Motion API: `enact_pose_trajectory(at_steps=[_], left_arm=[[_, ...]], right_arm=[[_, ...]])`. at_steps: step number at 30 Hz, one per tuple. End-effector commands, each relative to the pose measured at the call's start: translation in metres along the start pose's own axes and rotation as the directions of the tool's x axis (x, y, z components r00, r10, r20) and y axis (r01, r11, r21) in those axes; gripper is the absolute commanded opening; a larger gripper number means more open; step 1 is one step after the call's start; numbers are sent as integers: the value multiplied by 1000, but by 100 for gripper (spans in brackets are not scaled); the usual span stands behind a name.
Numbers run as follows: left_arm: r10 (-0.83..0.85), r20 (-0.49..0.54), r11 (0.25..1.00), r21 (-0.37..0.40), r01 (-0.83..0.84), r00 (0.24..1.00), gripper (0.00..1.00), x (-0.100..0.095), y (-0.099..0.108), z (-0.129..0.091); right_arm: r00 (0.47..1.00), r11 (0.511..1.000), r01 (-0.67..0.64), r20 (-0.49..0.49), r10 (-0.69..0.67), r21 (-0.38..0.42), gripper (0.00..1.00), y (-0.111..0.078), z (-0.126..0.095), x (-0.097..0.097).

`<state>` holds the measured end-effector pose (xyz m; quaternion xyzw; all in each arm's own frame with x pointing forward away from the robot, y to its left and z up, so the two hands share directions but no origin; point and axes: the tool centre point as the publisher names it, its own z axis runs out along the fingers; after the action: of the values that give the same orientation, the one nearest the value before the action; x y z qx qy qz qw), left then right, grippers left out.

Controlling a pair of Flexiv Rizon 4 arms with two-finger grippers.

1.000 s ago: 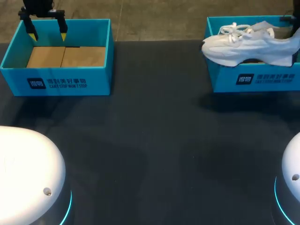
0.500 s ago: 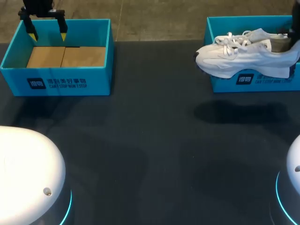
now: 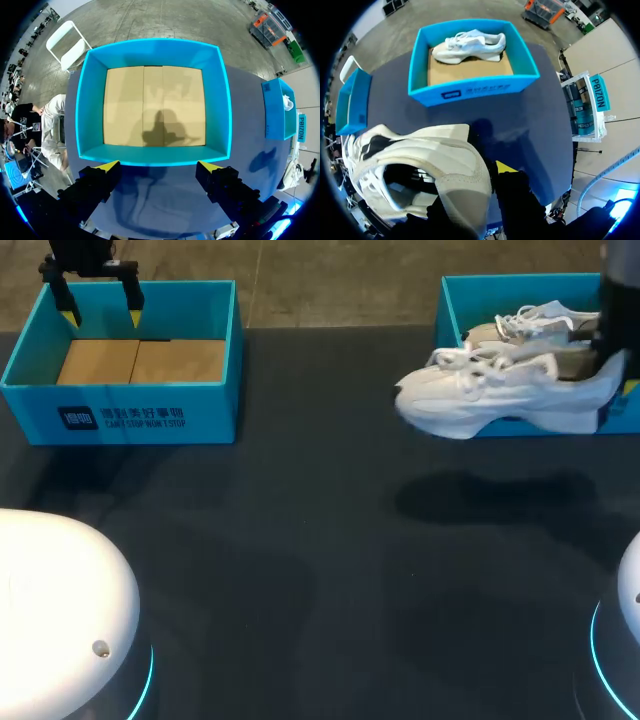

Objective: Take the shoe out of the shoebox, open the shoe tongue, remove and reinsert the insole, then place the shoe into the shoebox

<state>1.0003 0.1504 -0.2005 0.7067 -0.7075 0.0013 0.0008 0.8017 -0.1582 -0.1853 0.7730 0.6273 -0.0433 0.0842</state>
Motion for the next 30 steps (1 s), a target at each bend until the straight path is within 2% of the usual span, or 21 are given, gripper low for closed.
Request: enact_pose_trajectory(at_steps=[1, 8, 13, 20, 24, 30], left_arm=[[0, 1, 1000, 0, 0, 1000, 100, 0, 0, 0], [0, 1, 1000, 0, 0, 1000, 100, 0, 0, 0], [0, 1, 1000, 0, 0, 1000, 100, 0, 0, 0], [0, 1, 1000, 0, 0, 1000, 100, 0, 0, 0], [0, 1, 1000, 0, 0, 1000, 100, 0, 0, 0], [0, 1, 1000, 0, 0, 1000, 100, 0, 0, 0]], right_arm=[[1000, 1000, 6, -10, -6, -15, 0, -22, 5, 17], [1000, 1000, -16, -21, 16, -16, 0, -60, 17, 38], [999, 1000, -3, -34, 3, 8, 0, -81, 38, 61], [997, 999, -13, -73, 15, 32, 0, -101, 71, 83], [998, 999, 7, -62, -4, 43, 0, -113, 87, 104], [999, 999, 21, -51, -19, 47, 0, -125, 104, 123]])
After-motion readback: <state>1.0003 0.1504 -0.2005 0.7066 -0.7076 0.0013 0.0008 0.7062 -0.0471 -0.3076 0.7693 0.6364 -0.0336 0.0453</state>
